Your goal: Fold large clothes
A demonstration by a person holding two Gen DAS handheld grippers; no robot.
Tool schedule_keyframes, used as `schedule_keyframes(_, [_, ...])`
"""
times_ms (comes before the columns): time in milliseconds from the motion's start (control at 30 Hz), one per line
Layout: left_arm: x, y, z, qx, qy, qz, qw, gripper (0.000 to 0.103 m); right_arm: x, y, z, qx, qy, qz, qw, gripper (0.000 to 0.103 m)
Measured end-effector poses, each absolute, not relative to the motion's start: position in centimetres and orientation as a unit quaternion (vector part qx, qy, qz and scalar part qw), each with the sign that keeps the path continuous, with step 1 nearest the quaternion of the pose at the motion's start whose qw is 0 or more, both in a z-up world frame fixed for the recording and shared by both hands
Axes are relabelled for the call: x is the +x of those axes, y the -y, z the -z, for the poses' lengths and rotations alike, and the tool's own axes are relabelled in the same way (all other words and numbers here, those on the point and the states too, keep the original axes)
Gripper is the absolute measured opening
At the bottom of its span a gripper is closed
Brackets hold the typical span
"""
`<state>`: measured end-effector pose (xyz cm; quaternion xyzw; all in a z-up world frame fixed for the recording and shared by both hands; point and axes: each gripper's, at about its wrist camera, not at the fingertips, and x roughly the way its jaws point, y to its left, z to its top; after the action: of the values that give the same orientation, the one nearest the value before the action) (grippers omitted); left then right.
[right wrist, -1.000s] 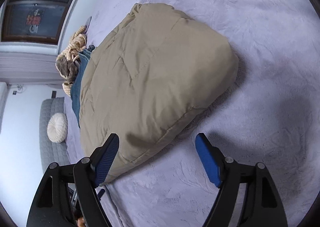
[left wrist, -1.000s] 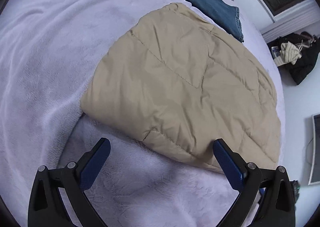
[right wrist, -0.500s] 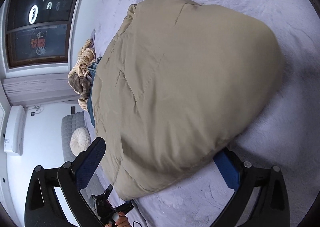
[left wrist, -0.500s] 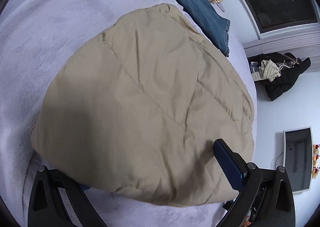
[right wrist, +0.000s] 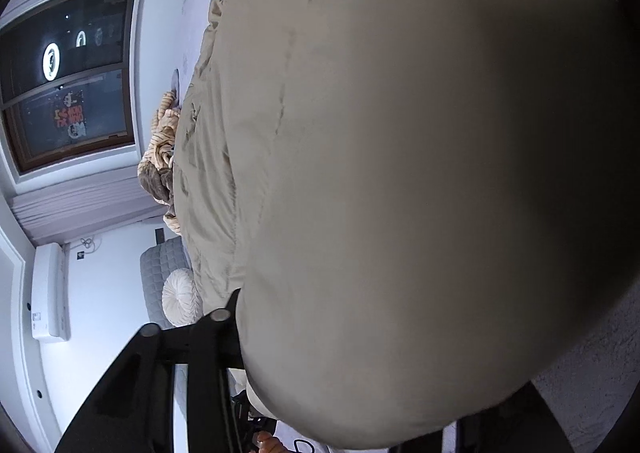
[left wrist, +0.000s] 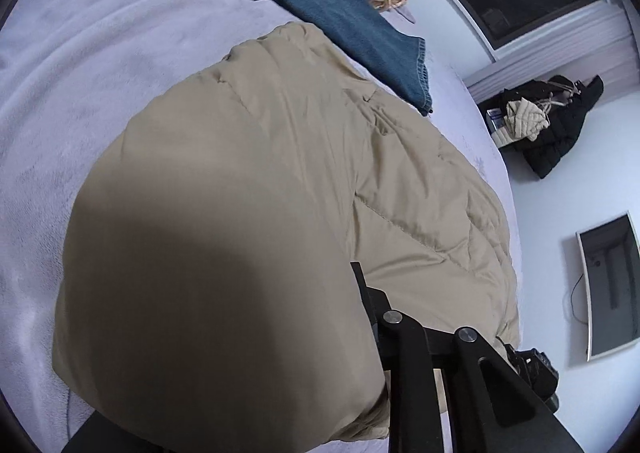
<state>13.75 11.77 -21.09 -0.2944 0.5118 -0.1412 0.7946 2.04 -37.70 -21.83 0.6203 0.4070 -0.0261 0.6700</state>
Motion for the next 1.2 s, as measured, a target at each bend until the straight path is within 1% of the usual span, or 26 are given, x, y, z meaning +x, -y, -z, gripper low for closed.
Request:
schedule_keyframes(100, [13.2,-11.4,19.6,-0.257,-0.505,0.157,0.809,0.025,1.5,37.2,20.5,0.611,-0.400,0.026,0.683,0.026])
schedule_keyframes(167, [12.7,-11.6,18.7,-0.240,-0.501,0.171,0.814,0.025,1.2,36.8,19.6,0.603,-0.396,0.024,0.692,0.025])
schedule_keyframes(400, [9.6,-12.9,16.2,-0.216,-0.496,0.200,0.817,0.025,-1.3,35.3,17.1,0.581,-0.407,0.022,0.704,0.024])
schedule_keyframes(600, [3.8,-13.8,15.3,-0.214,-0.506,0.200,0.811,0.025,-5.3,34.6,16.3,0.578,-0.433,0.020,0.691,0.024])
schedule_keyframes(933, [-9.4,-15.5,15.8,-0.219,-0.558,0.171,0.782,0.025,-14.4,33.7,15.7,0.577,-0.481,0.013,0.660,0.024])
schedule_keyframes(1033, [-12.3,-15.8,17.1,-0.214,-0.575,0.154,0.774,0.025,-15.6,33.6,16.0,0.573,-0.494,0.017,0.653,0.024])
schedule_keyframes(1100, [-13.4,-15.9,18.2,-0.212,-0.592,0.136,0.766,0.025,-15.7,33.5,16.6,0.570,-0.505,0.027,0.648,0.026])
schedule_keyframes(1133, [-13.6,-16.0,18.6,-0.211,-0.597,0.125,0.764,0.028,-15.4,33.6,16.8,0.570,-0.509,0.032,0.645,0.027])
schedule_keyframes(1167, [-14.0,-16.3,18.9,-0.210,-0.602,0.114,0.762,0.035,-14.7,33.7,16.9,0.568,-0.512,0.035,0.643,0.029])
schedule_keyframes(1200, [-14.3,-16.7,18.9,-0.208,-0.603,0.101,0.763,0.039,-14.9,33.3,17.0,0.563,-0.517,0.038,0.644,0.031])
